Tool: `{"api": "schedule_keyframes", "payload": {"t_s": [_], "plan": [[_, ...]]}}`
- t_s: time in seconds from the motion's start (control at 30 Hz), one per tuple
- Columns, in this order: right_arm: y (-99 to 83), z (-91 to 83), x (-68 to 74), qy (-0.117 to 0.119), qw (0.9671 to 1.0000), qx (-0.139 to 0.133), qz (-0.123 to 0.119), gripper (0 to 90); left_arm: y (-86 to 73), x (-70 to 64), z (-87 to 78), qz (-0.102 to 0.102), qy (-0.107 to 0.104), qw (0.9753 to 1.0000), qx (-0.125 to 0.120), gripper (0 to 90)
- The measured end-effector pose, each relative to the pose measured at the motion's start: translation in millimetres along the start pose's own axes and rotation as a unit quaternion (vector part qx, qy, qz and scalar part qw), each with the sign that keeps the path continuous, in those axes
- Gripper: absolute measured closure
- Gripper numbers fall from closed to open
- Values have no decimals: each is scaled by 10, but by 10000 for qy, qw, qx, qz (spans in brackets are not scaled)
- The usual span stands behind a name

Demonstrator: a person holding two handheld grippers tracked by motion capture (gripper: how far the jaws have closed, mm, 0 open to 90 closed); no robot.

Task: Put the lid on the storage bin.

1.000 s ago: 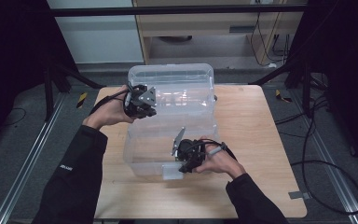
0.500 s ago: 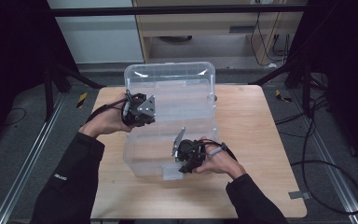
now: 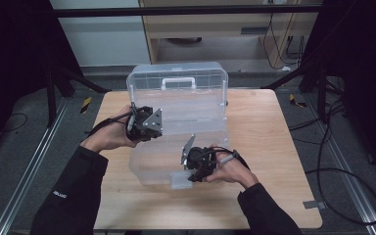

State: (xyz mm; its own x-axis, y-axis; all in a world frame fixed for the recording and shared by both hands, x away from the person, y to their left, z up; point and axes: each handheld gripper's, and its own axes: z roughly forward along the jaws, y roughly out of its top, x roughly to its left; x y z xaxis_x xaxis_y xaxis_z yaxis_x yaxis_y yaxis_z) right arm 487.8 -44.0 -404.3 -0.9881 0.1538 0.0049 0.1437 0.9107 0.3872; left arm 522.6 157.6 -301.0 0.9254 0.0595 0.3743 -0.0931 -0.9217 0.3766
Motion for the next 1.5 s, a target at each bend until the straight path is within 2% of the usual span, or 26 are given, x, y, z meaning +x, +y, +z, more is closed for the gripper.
{"api": "schedule_keyframes", "payload": {"t_s": [0.37,0.67,0.8,1.0,1.1,1.23,1.37,1.5], "plan": [[-11,-6,16,-89,9999,-47,-13,662,-12,-116,11,4,-111,9999,32,874],[-40,-14,42,-167,9997,-196,-13,652,-10,-167,17,-82,-49,9999,53,868],[-66,-28,63,-219,9992,-328,60,631,-9,-176,17,-97,-40,9999,66,867],[-159,-158,86,-281,9963,-787,193,598,-2,-178,19,-115,-60,9999,99,865],[-206,-271,95,-346,9923,-1155,290,601,5,-183,21,-114,-45,9999,122,863],[-297,-442,98,-554,9867,-1411,593,643,5,-184,22,-123,-31,9998,124,860],[-436,-598,85,-790,9746,-1832,1021,730,9,-184,20,-155,-32,9998,152,858],[-590,-741,64,-989,9608,-2178,1398,785,5,-186,20,-182,-23,9997,137,857]]}}
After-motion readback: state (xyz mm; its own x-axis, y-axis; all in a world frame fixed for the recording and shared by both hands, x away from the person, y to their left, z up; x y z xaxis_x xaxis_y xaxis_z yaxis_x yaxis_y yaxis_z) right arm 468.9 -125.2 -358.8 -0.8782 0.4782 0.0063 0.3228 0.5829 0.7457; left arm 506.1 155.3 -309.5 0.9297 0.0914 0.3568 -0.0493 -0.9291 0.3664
